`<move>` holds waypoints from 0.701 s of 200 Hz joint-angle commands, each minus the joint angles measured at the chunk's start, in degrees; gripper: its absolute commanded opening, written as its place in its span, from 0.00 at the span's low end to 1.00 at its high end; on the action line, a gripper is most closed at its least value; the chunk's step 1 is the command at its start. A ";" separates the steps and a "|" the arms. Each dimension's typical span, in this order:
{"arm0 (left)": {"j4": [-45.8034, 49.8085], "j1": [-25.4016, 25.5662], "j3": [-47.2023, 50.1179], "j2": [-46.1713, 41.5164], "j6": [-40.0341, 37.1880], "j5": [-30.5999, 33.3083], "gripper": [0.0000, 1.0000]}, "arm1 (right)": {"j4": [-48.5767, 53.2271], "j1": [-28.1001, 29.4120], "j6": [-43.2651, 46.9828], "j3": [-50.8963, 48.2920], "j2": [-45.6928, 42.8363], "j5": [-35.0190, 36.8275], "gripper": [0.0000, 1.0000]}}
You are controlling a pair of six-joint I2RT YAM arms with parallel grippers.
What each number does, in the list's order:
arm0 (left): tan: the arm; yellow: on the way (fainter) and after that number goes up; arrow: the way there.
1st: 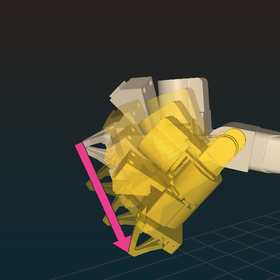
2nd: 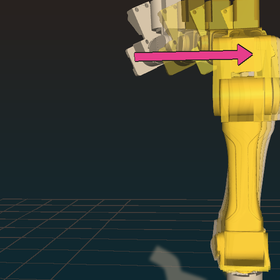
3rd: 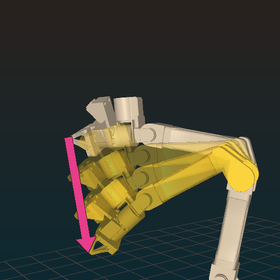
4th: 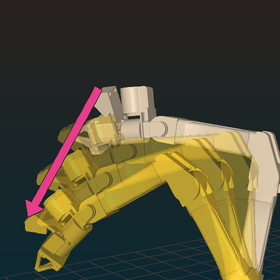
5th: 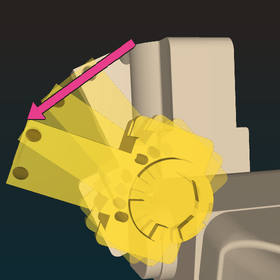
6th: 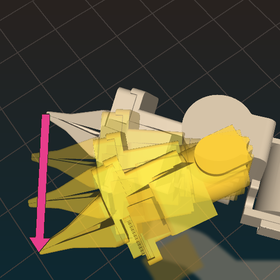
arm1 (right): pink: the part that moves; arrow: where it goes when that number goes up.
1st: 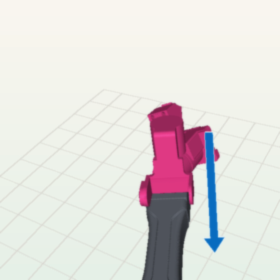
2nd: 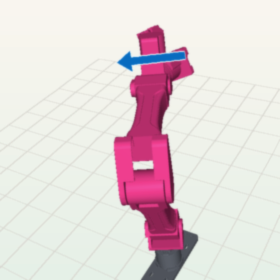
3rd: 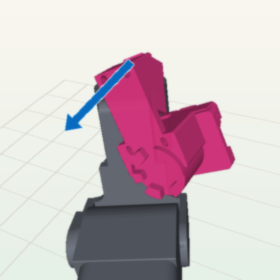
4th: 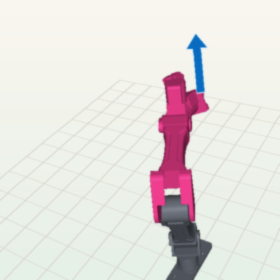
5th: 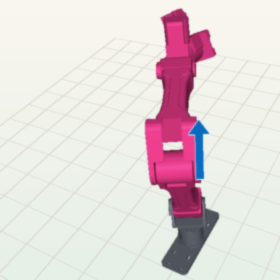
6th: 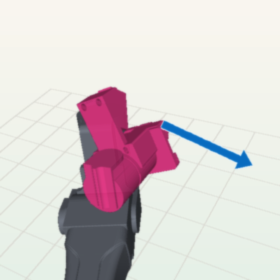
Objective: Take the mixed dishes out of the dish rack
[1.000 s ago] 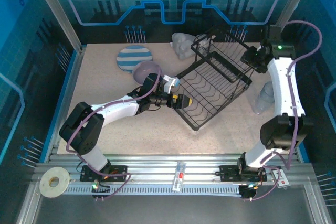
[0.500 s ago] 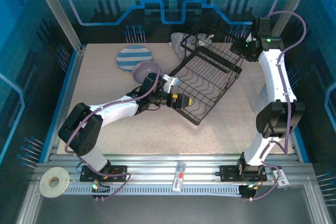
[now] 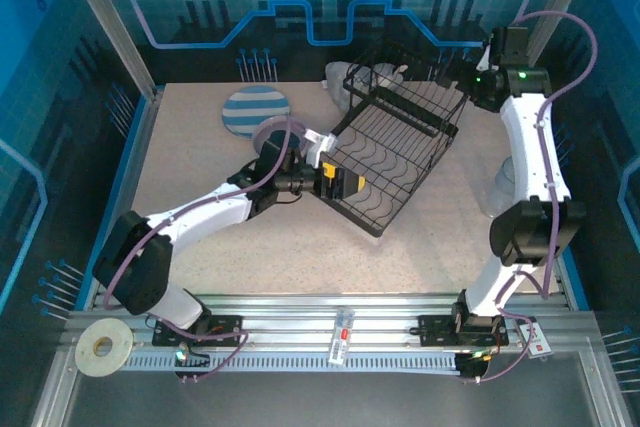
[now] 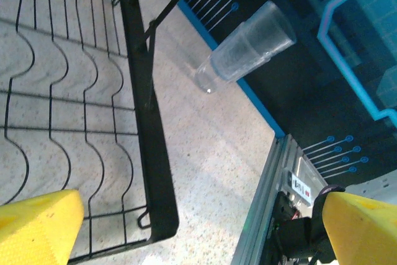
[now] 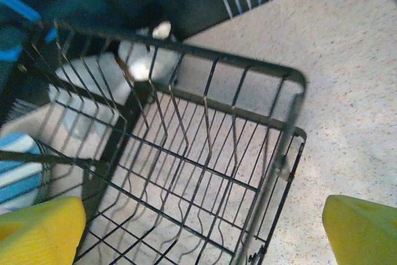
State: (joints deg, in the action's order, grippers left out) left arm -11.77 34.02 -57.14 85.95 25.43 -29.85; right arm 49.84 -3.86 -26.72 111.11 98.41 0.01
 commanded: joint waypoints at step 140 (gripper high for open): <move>5.87 -13.68 11.48 -19.27 -8.63 40.58 0.99 | -39.67 0.69 9.61 -68.37 -46.38 8.91 1.00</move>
State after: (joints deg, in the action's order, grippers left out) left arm -4.16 22.59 -50.43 68.73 21.23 -0.49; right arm 22.70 -3.73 -19.35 48.25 53.84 8.60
